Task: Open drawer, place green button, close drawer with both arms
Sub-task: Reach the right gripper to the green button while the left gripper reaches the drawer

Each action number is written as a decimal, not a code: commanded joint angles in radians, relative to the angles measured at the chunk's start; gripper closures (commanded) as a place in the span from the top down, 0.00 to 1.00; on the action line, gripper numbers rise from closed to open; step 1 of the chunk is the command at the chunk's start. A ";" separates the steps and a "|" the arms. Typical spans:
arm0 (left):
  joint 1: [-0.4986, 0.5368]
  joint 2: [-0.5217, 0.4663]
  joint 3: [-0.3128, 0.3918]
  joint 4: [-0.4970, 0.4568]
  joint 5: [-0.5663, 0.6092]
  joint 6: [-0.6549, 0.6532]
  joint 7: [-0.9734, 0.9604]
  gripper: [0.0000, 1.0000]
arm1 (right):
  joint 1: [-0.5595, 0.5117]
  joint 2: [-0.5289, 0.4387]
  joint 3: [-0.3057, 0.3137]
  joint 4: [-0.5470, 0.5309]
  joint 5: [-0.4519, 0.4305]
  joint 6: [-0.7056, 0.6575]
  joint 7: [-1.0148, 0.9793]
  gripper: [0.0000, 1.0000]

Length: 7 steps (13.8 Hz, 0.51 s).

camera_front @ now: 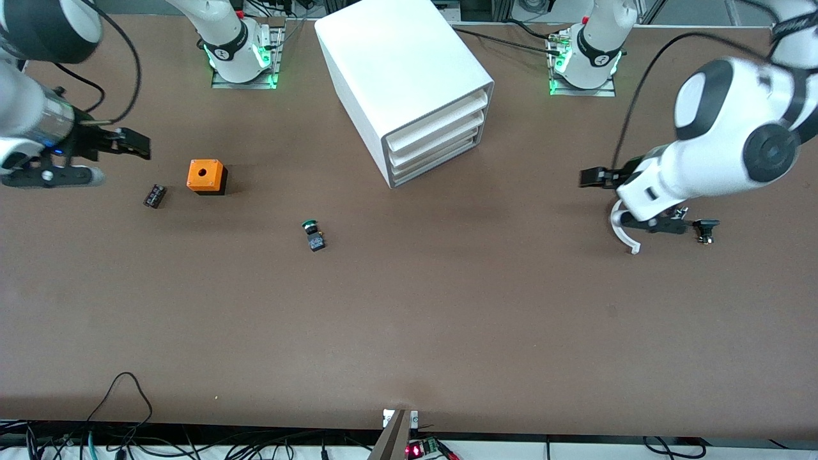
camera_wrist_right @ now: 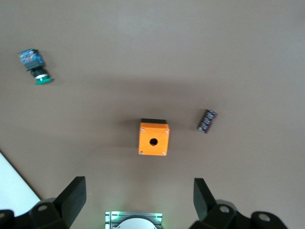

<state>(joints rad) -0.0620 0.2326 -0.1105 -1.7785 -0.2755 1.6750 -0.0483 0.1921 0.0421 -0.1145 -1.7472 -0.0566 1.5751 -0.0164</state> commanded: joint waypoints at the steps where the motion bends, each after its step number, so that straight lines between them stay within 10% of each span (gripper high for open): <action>1: 0.005 0.077 -0.034 -0.114 -0.253 0.102 0.044 1.00 | 0.096 0.065 -0.005 0.035 0.003 0.041 -0.010 1.00; 7: -0.059 0.192 -0.121 -0.303 -0.686 0.201 0.423 1.00 | 0.136 0.235 -0.004 0.089 0.059 0.141 0.006 1.00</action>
<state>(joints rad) -0.1060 0.4103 -0.2338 -2.0218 -0.8554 1.8575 0.2298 0.3107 0.2320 -0.1109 -1.6862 -0.0370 1.6778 -0.0137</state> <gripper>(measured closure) 0.000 0.000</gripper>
